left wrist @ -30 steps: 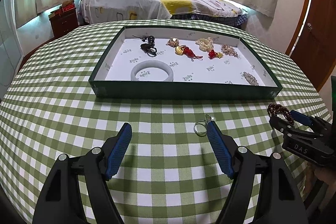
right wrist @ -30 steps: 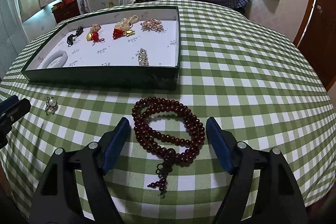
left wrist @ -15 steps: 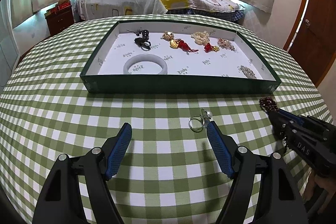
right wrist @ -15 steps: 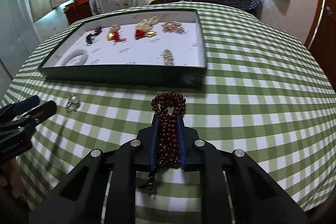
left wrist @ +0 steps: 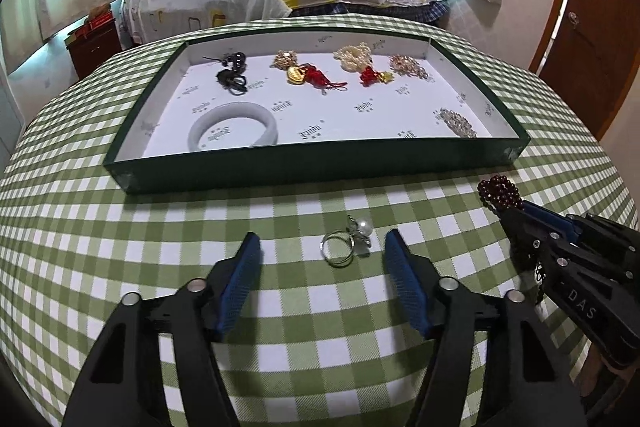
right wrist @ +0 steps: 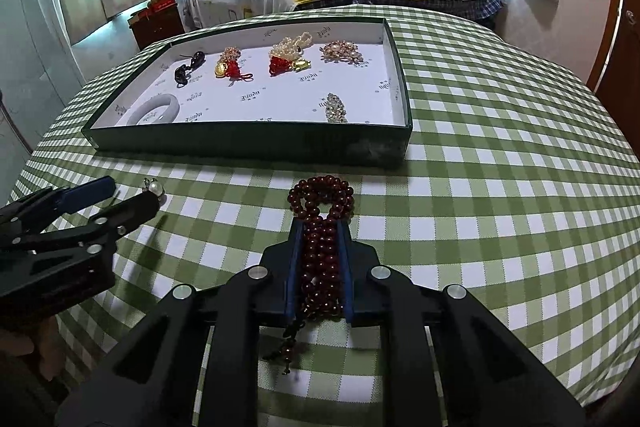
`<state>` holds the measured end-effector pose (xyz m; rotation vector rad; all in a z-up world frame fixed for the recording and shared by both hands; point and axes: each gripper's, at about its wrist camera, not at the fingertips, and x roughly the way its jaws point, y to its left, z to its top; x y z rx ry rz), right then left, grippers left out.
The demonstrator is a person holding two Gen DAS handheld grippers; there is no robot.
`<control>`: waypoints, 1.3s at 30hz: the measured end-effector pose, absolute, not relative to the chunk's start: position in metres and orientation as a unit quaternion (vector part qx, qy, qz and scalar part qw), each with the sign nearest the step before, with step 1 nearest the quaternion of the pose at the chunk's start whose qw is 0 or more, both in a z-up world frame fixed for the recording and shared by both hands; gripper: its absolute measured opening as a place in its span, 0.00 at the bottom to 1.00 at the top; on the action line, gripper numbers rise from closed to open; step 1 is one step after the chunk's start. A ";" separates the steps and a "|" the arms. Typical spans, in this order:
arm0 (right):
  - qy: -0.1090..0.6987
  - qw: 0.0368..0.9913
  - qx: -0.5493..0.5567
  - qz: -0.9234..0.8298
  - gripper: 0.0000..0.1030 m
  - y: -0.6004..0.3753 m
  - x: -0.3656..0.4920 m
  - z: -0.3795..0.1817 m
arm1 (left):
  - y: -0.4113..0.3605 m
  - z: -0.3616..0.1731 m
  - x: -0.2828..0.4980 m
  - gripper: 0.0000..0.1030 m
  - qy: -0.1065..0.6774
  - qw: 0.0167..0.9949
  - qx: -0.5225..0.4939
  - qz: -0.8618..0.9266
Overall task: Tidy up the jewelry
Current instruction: 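Grasp the silver pearl ring with the left tool while the right tool holds the bracelet, then carry the ring with the left tool while the right tool carries the bracelet into the tray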
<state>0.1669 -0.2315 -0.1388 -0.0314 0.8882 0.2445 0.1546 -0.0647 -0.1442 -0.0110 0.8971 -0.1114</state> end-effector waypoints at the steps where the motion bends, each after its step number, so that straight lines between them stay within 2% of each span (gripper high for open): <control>1: 0.429 0.896 -0.016 0.118 0.16 -0.231 0.167 -0.139 | -0.065 -0.145 0.155 0.55 0.435 0.899 -0.004 -0.054; 13: 0.428 0.896 -0.015 0.117 0.16 -0.231 0.167 -0.139 | -0.065 -0.143 0.152 0.27 0.428 0.901 0.008 -0.068; 39: 0.423 0.898 -0.012 0.116 0.16 -0.231 0.166 -0.137 | -0.063 -0.140 0.150 0.26 0.425 0.903 0.006 -0.064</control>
